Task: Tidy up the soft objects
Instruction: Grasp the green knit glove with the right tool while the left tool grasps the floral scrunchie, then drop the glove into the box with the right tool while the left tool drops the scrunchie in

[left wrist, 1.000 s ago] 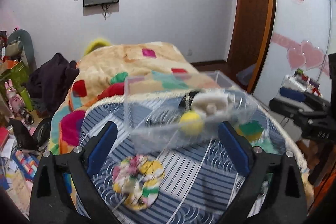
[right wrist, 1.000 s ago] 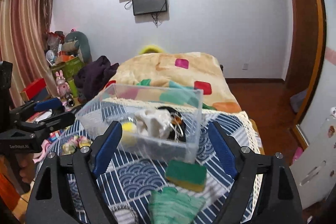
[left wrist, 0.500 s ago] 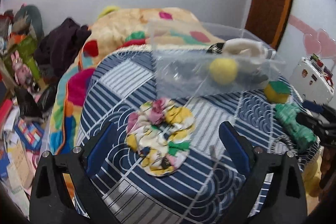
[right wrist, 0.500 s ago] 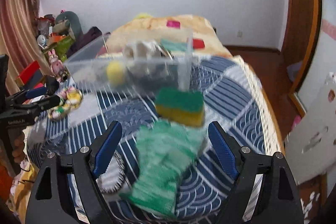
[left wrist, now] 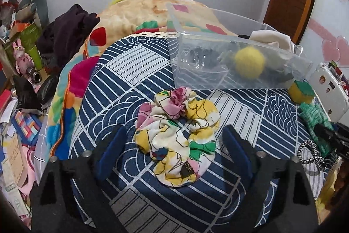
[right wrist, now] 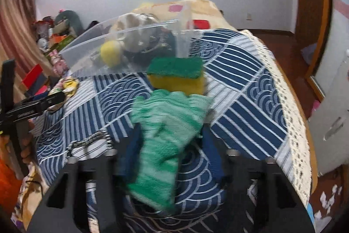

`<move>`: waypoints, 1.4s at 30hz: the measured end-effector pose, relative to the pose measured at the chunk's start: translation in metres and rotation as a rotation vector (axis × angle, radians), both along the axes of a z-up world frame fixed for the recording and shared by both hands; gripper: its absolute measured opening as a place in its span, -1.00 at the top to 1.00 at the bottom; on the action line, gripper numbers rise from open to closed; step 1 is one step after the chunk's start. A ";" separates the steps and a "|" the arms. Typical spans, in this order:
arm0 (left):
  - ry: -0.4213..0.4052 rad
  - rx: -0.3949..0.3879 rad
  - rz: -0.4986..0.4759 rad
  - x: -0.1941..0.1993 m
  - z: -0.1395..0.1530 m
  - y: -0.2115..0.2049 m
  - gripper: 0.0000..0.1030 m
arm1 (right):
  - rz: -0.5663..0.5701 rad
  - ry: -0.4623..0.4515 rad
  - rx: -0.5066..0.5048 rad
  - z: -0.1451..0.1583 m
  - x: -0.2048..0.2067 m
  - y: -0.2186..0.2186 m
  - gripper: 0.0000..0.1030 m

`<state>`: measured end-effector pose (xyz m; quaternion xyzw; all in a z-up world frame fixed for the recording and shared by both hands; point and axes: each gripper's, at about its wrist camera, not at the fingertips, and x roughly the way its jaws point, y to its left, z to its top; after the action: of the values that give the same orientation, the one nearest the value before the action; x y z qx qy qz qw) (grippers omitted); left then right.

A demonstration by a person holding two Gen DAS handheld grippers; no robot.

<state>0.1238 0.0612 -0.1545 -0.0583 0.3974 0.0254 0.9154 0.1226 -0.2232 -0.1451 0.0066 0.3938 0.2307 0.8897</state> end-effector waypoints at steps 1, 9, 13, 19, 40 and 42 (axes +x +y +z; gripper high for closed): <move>-0.003 0.003 -0.006 0.000 0.000 -0.001 -0.52 | -0.003 -0.014 -0.007 0.001 -0.002 0.001 0.27; -0.001 -0.025 -0.080 -0.007 0.008 -0.010 0.40 | 0.008 -0.038 0.016 0.009 -0.005 0.001 0.61; -0.040 -0.029 -0.116 -0.016 0.023 -0.020 0.43 | 0.003 -0.072 0.031 0.021 -0.006 0.001 0.62; -0.142 -0.001 -0.146 -0.023 0.058 -0.032 0.43 | 0.004 -0.147 0.047 0.045 -0.002 0.005 0.62; -0.235 0.018 -0.113 0.044 0.096 -0.026 0.43 | 0.132 -0.309 0.092 0.106 0.061 0.082 0.62; -0.226 0.023 -0.109 0.052 0.094 -0.026 0.43 | 0.149 -0.297 0.091 0.105 0.066 0.090 0.62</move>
<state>0.1757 0.0354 -0.0604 -0.0287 0.2942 -0.0267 0.9549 0.1888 -0.1330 -0.0399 -0.0165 0.2464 0.3119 0.9175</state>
